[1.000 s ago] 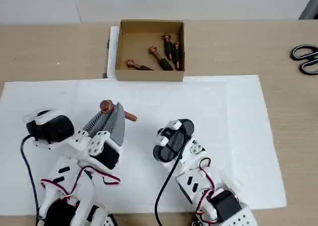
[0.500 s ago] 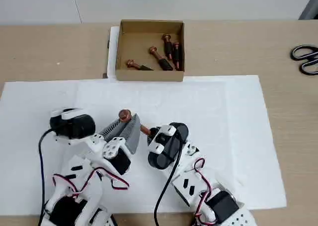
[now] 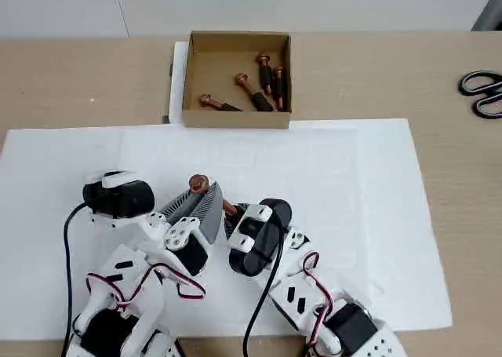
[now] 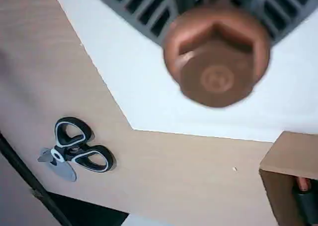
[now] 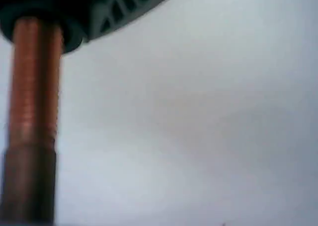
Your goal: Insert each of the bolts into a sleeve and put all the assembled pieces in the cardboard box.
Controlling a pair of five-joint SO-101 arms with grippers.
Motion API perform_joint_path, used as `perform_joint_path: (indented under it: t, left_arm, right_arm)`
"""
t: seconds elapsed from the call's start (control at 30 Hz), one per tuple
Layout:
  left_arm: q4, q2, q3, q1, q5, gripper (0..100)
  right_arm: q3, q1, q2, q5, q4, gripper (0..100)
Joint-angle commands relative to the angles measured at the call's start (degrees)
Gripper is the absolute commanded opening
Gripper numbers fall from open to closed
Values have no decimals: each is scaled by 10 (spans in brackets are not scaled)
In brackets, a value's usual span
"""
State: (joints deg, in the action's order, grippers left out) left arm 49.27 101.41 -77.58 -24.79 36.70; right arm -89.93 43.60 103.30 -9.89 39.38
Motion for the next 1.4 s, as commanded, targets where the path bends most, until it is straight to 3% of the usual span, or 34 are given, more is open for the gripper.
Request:
perform_joint_path:
  t: [0.0, 0.17, 0.4, 1.0, 1.2, 1.37]
  left_arm:
    - [-2, 3, 2, -2, 1, 6]
    - [-1, 1, 2, -4, 0, 6]
    - [64, 1, 3, -72, -33, 6]
    - [126, 4, -24, -74, -88, 11]
    - [130, 2, -24, -74, -99, 223]
    - [137, 1, -23, -72, -103, 239]
  right_arm:
    - [47, 5, 5, -4, -13, 2]
    - [62, 5, 5, -50, -15, 2]
    - [88, 5, 5, -56, -14, 2]
    - [109, 11, 5, -79, -14, 2]
    - [106, 11, 5, -79, -14, 2]
    - [105, 11, 5, -79, -13, 2]
